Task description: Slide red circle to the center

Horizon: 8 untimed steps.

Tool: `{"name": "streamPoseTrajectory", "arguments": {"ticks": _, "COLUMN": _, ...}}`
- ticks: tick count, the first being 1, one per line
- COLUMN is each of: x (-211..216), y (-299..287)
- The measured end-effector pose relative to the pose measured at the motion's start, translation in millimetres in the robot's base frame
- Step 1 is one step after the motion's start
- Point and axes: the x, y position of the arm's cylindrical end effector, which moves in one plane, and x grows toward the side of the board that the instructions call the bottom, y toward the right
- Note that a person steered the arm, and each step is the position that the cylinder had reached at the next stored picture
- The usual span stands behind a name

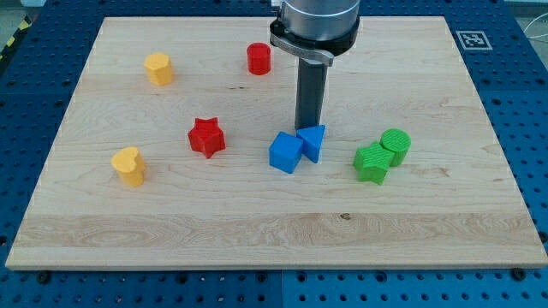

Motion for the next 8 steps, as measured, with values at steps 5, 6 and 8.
{"name": "streamPoseTrajectory", "arguments": {"ticks": 5, "x": -89, "y": 0}}
{"name": "streamPoseTrajectory", "arguments": {"ticks": 6, "x": -118, "y": -3}}
{"name": "streamPoseTrajectory", "arguments": {"ticks": 8, "x": -152, "y": -33}}
